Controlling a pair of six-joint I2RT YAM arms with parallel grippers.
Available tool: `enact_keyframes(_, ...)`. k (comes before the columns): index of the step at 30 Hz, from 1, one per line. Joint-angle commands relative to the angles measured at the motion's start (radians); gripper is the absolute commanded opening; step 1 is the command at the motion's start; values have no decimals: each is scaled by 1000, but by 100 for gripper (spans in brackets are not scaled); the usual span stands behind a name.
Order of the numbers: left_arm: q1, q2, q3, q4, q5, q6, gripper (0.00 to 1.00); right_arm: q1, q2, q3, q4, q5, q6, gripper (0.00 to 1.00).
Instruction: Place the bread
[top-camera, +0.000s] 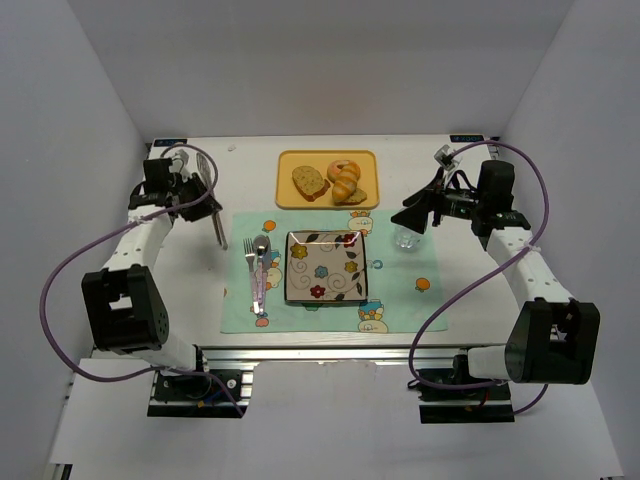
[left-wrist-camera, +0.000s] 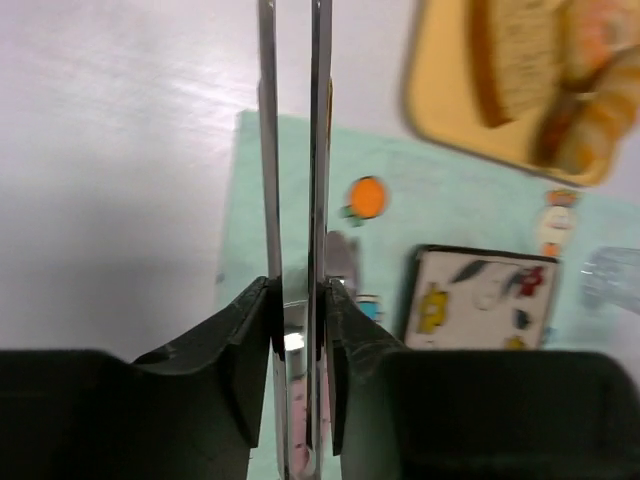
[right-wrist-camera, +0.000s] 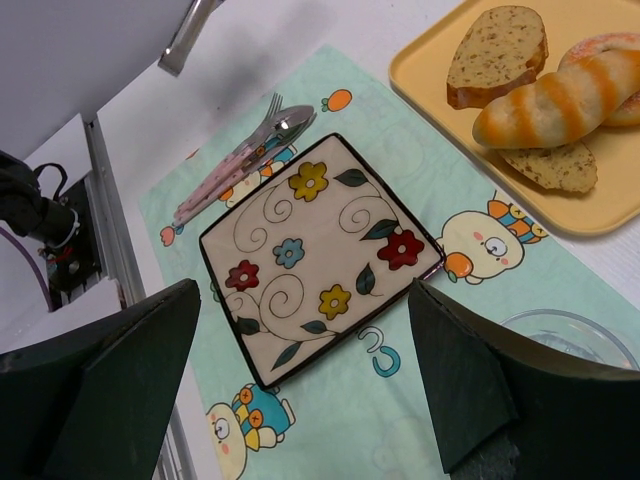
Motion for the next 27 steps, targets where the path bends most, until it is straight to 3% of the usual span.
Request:
enact_keyframes(1, -13, -11, 65, 37, 204, -116, 38, -5, -18, -3, 37, -30, 12, 89)
enact_keyframes(6, -32, 9, 114, 78, 281, -194, 49, -8, -44, -21, 69, -30, 12, 90)
enact_keyframes(14, -103, 86, 245, 41, 274, -213, 51, -8, -81, -59, 72, -30, 13, 89)
enact_keyframes(27, -287, 328, 522, -173, 9, -196, 51, -37, -118, -93, 70, -40, 15, 89)
